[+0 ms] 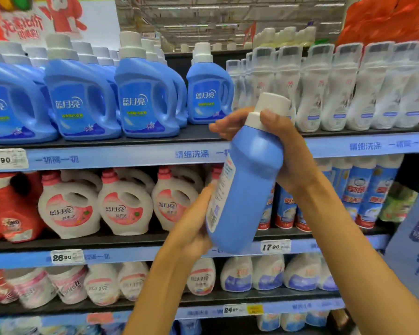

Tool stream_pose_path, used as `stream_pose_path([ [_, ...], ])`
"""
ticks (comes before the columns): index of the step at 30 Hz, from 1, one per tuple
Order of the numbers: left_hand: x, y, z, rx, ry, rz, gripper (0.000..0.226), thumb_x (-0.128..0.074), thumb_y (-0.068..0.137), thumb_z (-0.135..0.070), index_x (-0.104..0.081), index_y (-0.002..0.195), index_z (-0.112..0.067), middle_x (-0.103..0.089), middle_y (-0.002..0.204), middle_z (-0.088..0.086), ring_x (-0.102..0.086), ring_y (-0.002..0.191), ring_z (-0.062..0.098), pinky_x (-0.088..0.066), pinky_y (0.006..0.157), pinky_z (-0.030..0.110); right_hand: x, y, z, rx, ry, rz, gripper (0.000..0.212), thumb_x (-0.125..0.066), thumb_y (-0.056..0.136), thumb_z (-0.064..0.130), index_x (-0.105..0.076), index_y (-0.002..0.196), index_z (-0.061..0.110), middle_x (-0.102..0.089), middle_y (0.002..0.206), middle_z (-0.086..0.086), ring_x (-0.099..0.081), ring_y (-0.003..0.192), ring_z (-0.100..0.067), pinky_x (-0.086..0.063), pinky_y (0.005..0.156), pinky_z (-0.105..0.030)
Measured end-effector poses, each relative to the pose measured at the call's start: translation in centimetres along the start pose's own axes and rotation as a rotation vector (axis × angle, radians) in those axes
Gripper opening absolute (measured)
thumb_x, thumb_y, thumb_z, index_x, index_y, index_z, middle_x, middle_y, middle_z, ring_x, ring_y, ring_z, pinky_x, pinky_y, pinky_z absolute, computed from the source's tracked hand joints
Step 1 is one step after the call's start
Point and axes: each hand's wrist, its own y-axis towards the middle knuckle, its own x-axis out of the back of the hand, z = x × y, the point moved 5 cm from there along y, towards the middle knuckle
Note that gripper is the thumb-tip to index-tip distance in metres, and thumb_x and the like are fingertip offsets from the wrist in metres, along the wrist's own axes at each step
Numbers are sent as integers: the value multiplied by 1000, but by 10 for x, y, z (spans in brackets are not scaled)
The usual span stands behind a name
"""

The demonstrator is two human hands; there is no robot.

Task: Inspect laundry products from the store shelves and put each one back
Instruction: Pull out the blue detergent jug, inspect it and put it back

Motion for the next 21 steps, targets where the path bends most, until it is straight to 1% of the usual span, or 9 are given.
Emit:
stream_pose_path([
  [2, -5, -3, 11, 43, 70, -6, 30, -42, 97, -33, -66, 91, -16, -72, 72, 1, -67, 61, 14, -52, 62, 29, 2, -3, -3, 15, 55, -65, 34, -62, 66, 36, -60, 79, 4, -66, 77, -8, -67, 80, -22, -54, 73, -26],
  [4, -7, -8, 8, -26, 193, -38, 31, -41, 99, -34, -65, 89, -19, -73, 69, -3, -68, 59, 9, -53, 57, 23, 2, -7, -4, 33, 2, -118, 31, -66, 66, 35, -59, 73, 6, -62, 69, -6, -63, 69, -19, -52, 66, -27],
  [5, -10, -10, 4, -80, 241, -40, 31, -41, 97, -40, -65, 92, -23, -75, 77, -6, -70, 67, 6, -54, 60, 21, 2, -8, -4, 40, -57, -152, 29, -68, 67, 34, -59, 71, 7, -63, 68, -5, -61, 68, -18, -51, 67, -29],
  [8, -18, -23, -12, -206, 312, -3, 46, -53, 80, -65, -66, 110, -32, -72, 112, -5, -67, 104, 10, -52, 90, 30, 4, -14, 2, 32, -133, -303, 23, -69, 73, 31, -61, 71, 10, -65, 68, -3, -61, 66, -17, -50, 70, -34],
  [12, -27, -38, -22, -403, 527, 48, 52, -61, 73, -56, -65, 115, -28, -71, 112, -1, -67, 105, 18, -54, 89, 33, 10, -20, 15, 23, -161, -470, 34, -68, 72, 43, -56, 77, 12, -57, 75, -8, -55, 70, -17, -44, 68, -33],
  [14, -33, -42, -26, -481, 600, 57, 47, -63, 71, -52, -64, 112, -29, -72, 108, -3, -68, 102, 16, -55, 85, 31, 10, -18, 22, 24, -212, -477, 37, -70, 75, 47, -56, 78, 13, -55, 75, -5, -54, 69, -14, -43, 64, -28],
  [16, -34, -43, -27, -494, 559, 65, 39, -64, 73, -49, -68, 106, -29, -73, 105, 0, -69, 99, 19, -56, 82, 31, 10, -12, 27, -16, -301, -436, 51, -66, 80, 53, -58, 81, 3, -54, 75, -7, -53, 69, -13, -40, 63, -26],
  [19, -31, -42, -27, -414, 319, 131, 44, -70, 73, -52, -72, 105, -23, -73, 108, 6, -69, 100, 21, -56, 82, 31, 10, -6, 25, -72, -346, -301, 77, -57, 75, 60, -56, 94, -14, -63, 96, -31, -64, 88, -40, -37, 72, -32],
  [21, -31, -43, -27, -354, 210, 169, 38, -64, 77, -51, -74, 104, -25, -73, 107, 2, -70, 99, 16, -56, 80, 27, 11, -4, 18, -95, -298, -203, 56, -57, 81, 52, -64, 89, -3, -72, 93, -17, -70, 88, -28, -48, 71, -27],
])
